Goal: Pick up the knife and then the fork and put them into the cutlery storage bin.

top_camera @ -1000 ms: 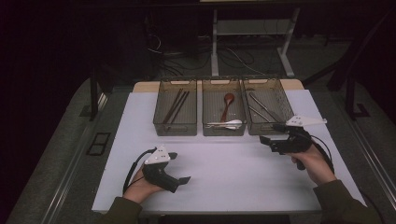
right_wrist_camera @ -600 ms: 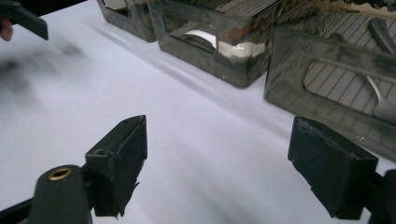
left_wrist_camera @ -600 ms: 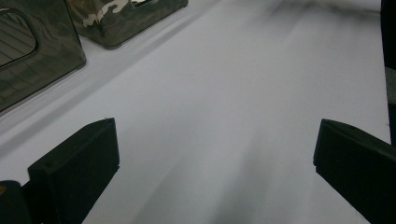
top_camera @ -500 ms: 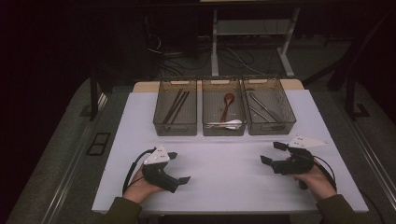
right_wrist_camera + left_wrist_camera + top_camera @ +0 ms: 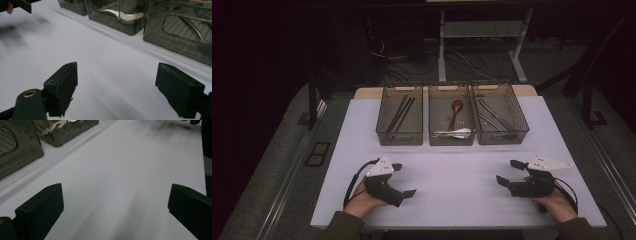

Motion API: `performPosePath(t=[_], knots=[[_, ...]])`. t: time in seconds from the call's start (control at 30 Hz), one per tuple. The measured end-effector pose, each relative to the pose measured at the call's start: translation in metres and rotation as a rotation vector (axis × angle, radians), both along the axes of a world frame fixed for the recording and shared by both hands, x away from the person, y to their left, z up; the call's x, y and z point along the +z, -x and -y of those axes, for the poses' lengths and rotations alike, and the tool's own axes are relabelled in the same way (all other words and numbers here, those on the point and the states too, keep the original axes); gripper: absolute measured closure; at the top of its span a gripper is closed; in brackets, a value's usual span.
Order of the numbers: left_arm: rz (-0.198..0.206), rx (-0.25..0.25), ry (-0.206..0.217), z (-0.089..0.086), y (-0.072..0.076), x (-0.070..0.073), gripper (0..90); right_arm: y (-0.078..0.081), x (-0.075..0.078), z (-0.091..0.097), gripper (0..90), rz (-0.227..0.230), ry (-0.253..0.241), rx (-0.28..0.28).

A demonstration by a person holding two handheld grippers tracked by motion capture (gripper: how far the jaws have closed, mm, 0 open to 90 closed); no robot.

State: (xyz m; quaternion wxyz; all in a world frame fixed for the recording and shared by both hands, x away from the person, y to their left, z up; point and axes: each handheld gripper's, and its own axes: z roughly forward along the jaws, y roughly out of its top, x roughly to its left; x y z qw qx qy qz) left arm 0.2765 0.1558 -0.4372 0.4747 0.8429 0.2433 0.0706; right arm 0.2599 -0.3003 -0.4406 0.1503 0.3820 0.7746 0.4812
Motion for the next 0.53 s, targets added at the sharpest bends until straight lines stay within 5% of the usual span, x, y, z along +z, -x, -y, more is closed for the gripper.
performPosePath(t=[0.53], knots=[[-0.001, -0.007, -0.006, 0.0016, 0.0003, -0.0006, 0.0, 0.0025, -0.0042, 0.0029, 14.6, -0.014, 0.027, 0.012]])
